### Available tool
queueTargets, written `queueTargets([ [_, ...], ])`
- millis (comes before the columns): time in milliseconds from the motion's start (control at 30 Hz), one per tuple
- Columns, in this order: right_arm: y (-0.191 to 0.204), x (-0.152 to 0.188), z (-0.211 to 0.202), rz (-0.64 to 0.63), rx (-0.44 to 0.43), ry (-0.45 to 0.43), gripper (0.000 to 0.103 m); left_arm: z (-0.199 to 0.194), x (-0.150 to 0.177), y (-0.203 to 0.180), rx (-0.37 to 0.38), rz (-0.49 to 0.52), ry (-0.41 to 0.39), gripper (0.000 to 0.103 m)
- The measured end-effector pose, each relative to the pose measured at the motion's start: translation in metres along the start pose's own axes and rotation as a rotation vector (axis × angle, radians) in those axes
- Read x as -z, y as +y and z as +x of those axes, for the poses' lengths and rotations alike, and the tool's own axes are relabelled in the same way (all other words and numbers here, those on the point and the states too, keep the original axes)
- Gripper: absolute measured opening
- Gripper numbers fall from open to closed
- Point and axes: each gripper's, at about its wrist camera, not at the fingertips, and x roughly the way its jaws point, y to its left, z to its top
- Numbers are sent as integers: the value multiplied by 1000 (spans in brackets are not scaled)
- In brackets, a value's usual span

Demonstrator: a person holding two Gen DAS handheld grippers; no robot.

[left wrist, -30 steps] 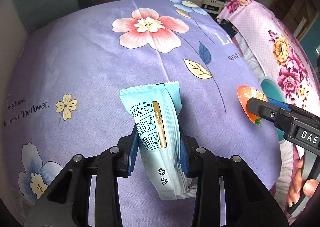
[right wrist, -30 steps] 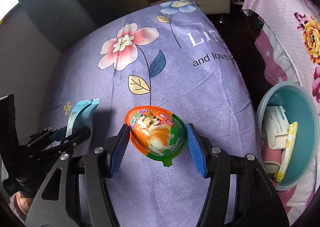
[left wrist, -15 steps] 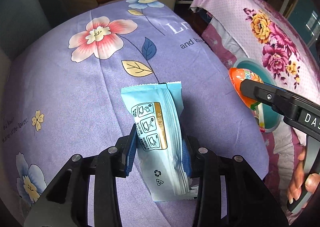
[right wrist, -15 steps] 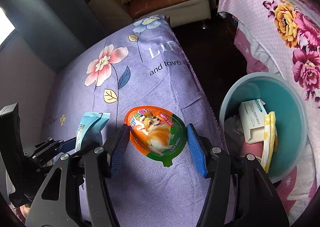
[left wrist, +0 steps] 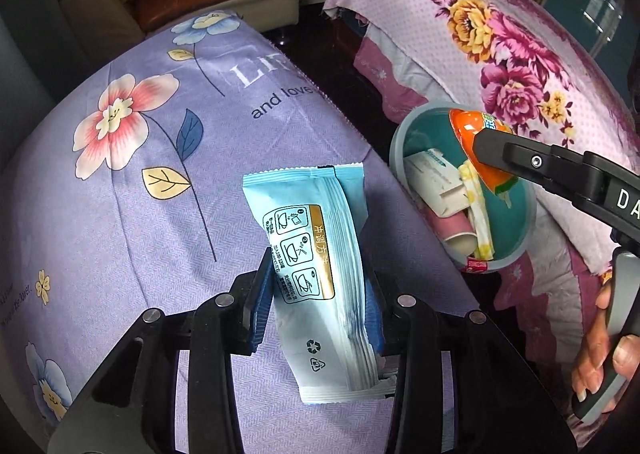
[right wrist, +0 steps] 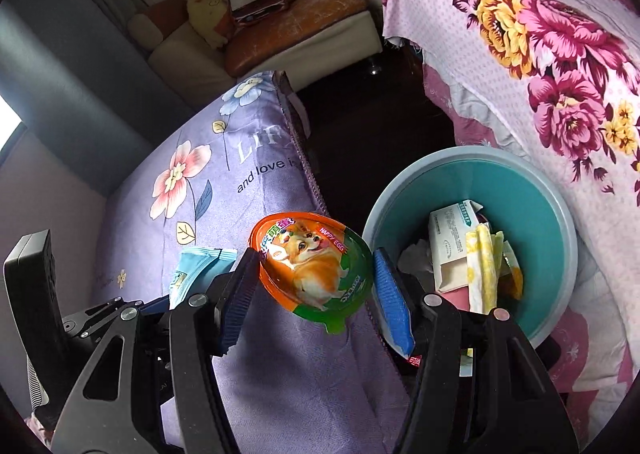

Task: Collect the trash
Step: 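Carry blue wrapper and egg candy cup over the teal bin and release both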

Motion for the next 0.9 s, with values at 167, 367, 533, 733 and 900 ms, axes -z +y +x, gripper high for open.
queueTargets([
  [167, -37, -4, -18, 54, 40, -32, 56, 5, -14, -38, 24, 60, -12, 40],
  [367, -78, -5, -36, 115, 86, -59, 56, 20, -28, -81, 64, 127, 0, 40],
  [533, -105, -3, -44, 152, 116, -65, 56, 32, -37, -102, 79, 157, 12, 40],
  [733, -123, -3, -48, 171, 139, -62, 56, 43, -51, -117, 89, 161, 16, 40],
  [900, -130, -4, -49, 181, 153, -59, 56, 51, -57, -126, 100, 167, 21, 42],
])
